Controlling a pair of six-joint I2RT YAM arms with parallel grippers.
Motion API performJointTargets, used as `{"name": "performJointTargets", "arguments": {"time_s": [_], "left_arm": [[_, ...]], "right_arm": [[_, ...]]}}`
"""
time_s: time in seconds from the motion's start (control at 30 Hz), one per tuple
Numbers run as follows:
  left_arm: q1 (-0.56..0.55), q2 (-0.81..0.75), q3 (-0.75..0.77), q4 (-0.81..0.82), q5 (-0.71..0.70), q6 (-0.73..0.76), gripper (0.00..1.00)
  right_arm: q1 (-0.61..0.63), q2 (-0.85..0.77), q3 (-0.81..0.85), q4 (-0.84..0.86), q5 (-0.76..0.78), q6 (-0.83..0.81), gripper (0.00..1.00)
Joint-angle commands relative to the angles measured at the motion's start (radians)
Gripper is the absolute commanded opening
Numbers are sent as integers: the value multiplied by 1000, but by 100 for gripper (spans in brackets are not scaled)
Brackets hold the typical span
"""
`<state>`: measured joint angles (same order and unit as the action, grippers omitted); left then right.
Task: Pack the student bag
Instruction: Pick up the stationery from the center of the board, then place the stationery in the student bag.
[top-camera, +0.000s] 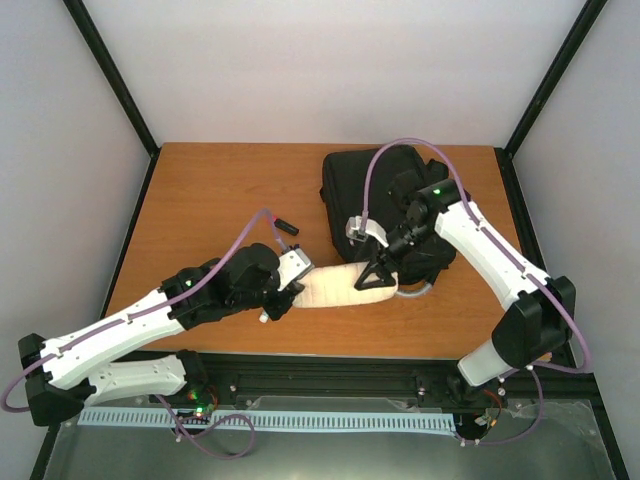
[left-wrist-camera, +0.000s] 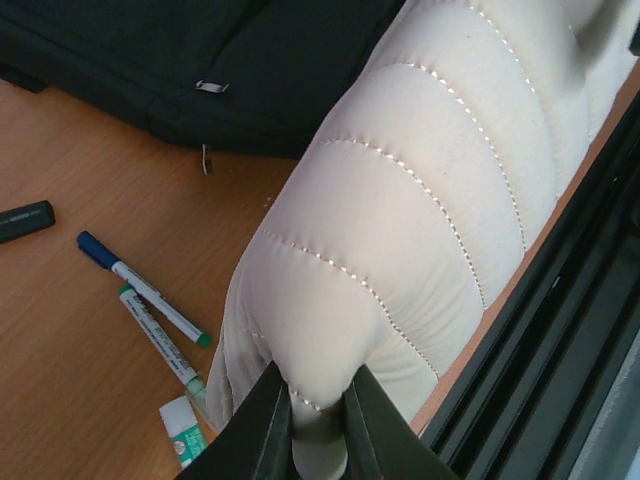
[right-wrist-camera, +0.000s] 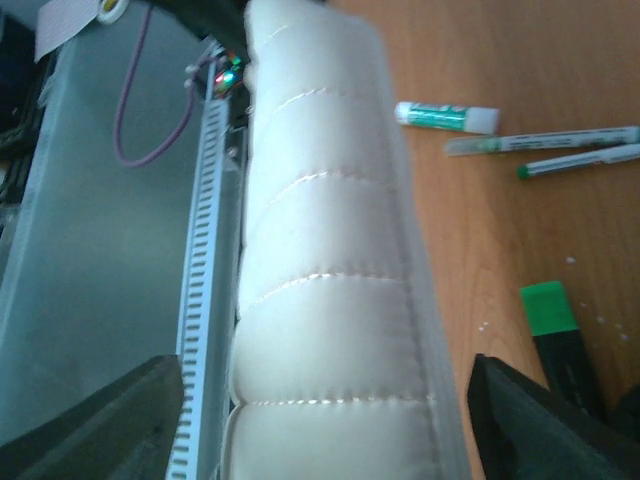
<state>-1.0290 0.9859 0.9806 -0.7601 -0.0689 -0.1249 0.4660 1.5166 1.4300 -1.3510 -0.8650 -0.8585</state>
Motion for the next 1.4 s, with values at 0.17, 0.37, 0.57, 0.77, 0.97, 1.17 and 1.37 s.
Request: {"name": "performJointTargets", "arguments": {"time_s": [0.17,0.37,0.57,0.77,0.97,1.17,1.37], "left_arm": [[-10,-34,33,56,-125,37,1],[-9,-31,28,79,-155,35,30],[-9,-8,26,139,-164,18,70],[-11,130,59,241,-135,-2,72],[-31,357,155,337,-139,4,72],[-33,574,276,403,-73,66,70],[-34,827,476,391,2,106,69]], "right_arm": [[25,62,11,-152,-69,-81,44],[8,54,-3,-57,-59,26,16],[-236,-14,13,175,13,252,10],[-601,-115,-86,399,38,429,9],[-803,-275,-273,566,135,484,11],[-916,-376,-407,638,139,509,11],[-923,-454,-495,727,213,530,11]]}}
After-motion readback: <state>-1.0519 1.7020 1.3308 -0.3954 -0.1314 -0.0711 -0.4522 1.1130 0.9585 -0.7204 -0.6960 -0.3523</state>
